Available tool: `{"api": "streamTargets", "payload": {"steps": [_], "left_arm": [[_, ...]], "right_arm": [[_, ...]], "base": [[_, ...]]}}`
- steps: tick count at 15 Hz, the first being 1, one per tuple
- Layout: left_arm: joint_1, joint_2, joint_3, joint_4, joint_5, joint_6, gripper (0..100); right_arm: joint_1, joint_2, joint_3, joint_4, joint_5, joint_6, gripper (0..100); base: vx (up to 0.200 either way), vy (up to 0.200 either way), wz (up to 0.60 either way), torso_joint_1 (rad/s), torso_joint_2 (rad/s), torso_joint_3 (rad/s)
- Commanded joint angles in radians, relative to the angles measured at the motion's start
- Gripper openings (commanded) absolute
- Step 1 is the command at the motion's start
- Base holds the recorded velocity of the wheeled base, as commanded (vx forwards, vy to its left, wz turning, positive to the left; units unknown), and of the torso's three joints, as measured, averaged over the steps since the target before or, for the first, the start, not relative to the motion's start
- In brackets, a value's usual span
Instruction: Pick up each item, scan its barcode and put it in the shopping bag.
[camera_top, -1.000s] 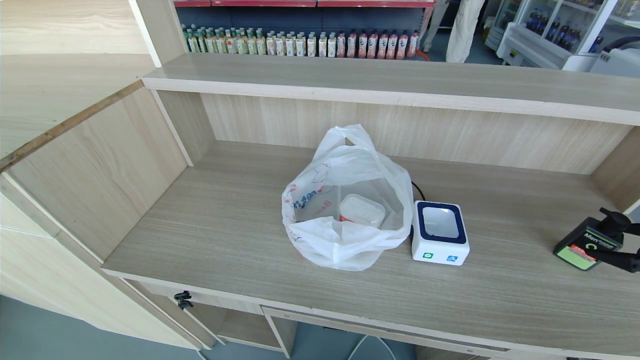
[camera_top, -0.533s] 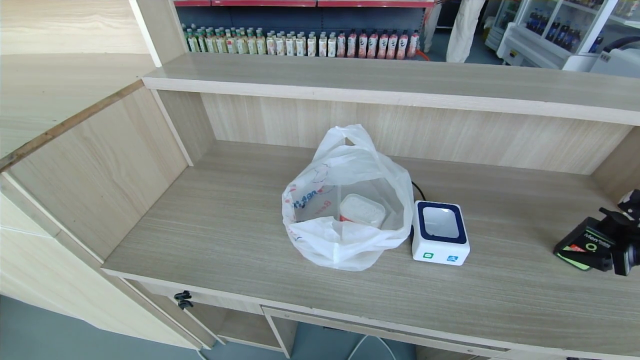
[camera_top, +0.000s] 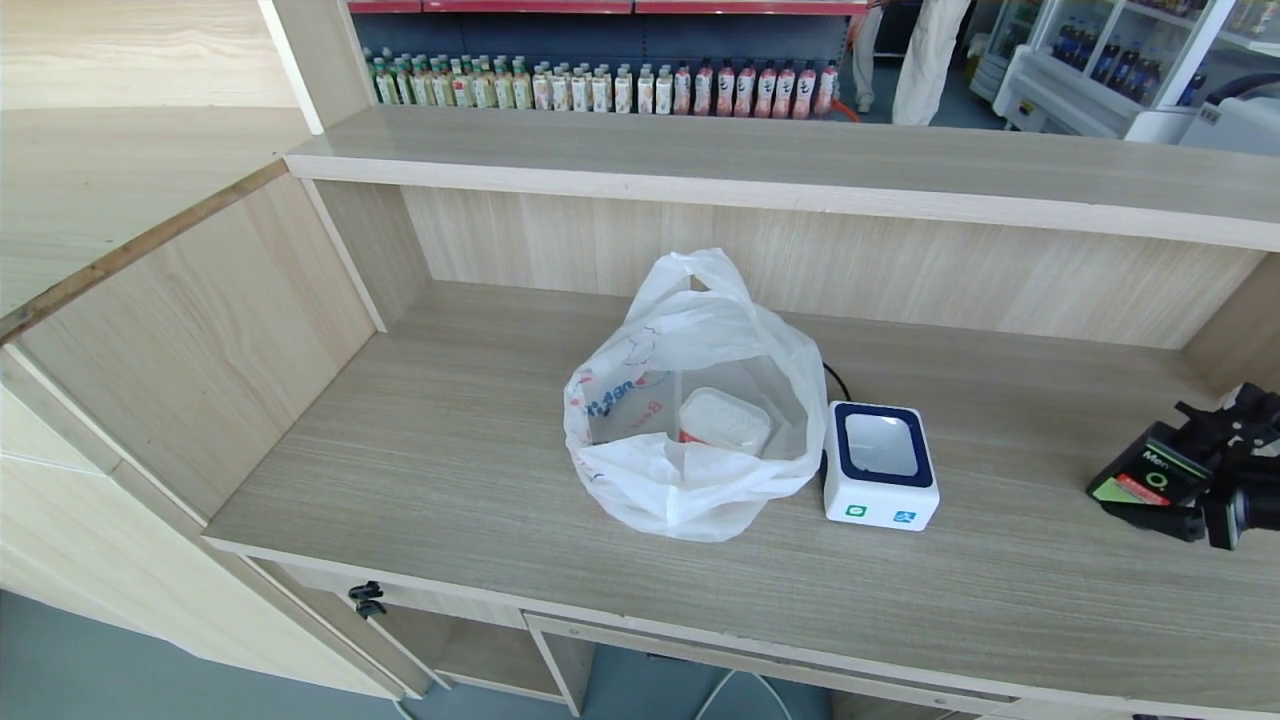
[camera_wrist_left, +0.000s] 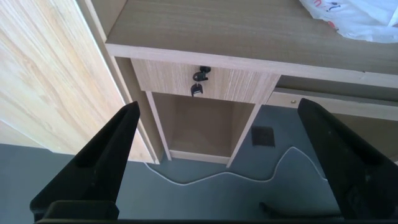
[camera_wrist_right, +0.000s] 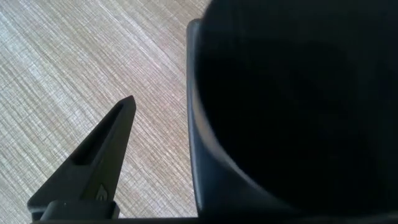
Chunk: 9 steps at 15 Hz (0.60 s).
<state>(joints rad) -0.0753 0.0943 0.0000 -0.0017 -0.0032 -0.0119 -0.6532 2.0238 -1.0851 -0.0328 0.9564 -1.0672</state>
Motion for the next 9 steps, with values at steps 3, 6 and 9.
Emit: {"api": "streamTargets", "payload": {"steps": [3,6,9], "left_arm": [[0.000,0.001,0.000,-0.001,0.000,0.000,100],[0.000,0.001,0.000,-0.001,0.000,0.000,100],[0.000,0.001,0.000,0.000,0.000,0.000,100]], "right_arm": [[0.010,0.009,-0.010,-0.006,0.015,0.000,100],[0.012,0.016,-0.024,-0.006,0.019,0.001,100],[0.012,0.023,-0.036,-0.006,0.019,0.001,0]], "base": [[0.000,0.000,0.00,0.000,0.00,0.000],[0.000,0.000,0.00,0.000,0.00,0.000],[0.000,0.000,0.00,0.000,0.00,0.000]]}}
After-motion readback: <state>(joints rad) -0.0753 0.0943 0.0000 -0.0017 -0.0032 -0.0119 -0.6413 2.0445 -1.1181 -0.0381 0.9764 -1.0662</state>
